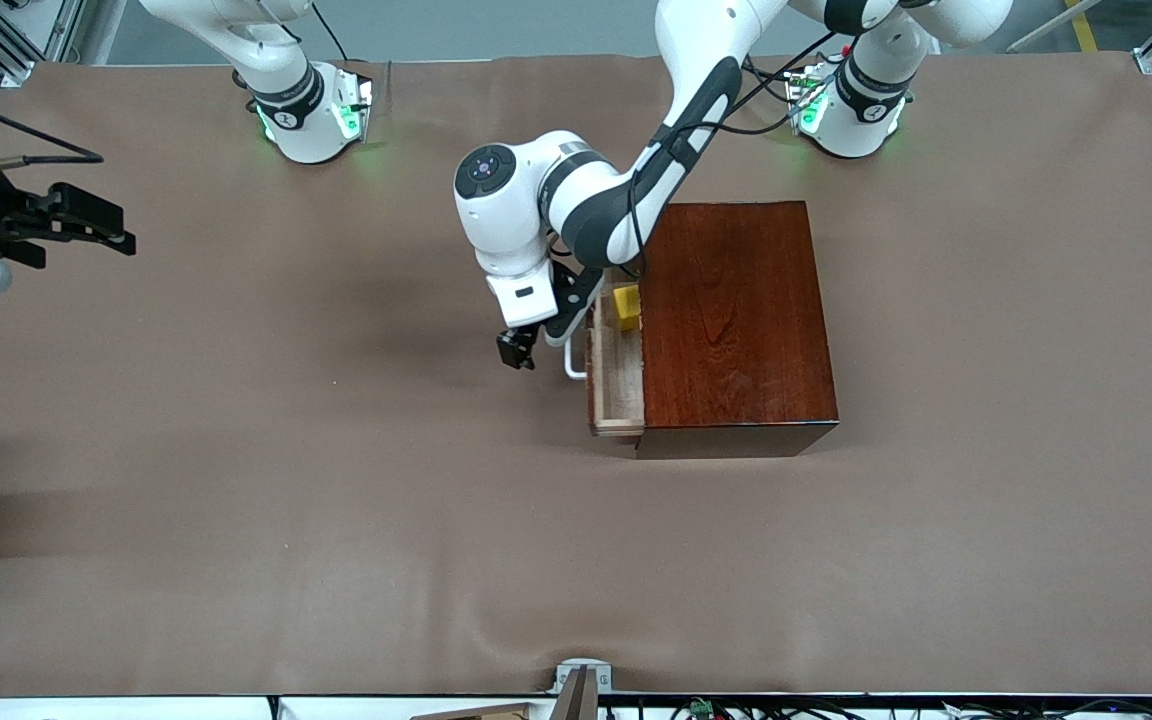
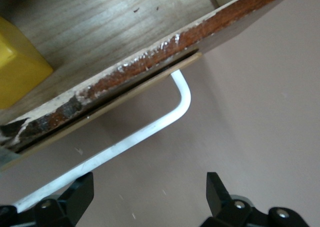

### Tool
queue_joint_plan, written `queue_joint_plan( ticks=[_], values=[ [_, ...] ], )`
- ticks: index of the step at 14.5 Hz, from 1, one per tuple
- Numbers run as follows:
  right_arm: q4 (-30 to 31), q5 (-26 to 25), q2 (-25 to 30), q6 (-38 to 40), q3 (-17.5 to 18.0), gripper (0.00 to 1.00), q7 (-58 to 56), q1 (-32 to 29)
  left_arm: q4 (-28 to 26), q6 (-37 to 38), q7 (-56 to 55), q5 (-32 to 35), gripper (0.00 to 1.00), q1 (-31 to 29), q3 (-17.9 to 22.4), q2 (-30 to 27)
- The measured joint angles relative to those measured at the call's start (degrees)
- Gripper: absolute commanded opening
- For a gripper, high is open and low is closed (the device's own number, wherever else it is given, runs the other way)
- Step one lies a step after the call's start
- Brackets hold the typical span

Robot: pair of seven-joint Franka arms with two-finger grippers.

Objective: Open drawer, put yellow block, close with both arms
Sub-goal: 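Push the drawer shut with the left gripper while the right gripper withdraws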

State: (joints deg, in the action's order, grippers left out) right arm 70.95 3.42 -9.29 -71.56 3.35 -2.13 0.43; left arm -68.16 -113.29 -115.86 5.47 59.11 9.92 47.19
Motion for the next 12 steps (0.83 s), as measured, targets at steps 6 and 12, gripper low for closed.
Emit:
queue_joint_plan(
  ticks=[6, 12],
  values=[
    [11.46, -0.09, 7.05, -7.35, 0.84, 1.00, -0.67, -0.03, 0.00, 6.54, 0.00, 0.24, 1.00, -0.71, 1.02, -0.09],
    [13.25, -0.24, 8.41, -7.80, 0.47, 1.00, -0.94, -0.05, -0.02, 9.68, 0.00, 0.28, 1.00, -1.47, 1.08, -0.09]
  ],
)
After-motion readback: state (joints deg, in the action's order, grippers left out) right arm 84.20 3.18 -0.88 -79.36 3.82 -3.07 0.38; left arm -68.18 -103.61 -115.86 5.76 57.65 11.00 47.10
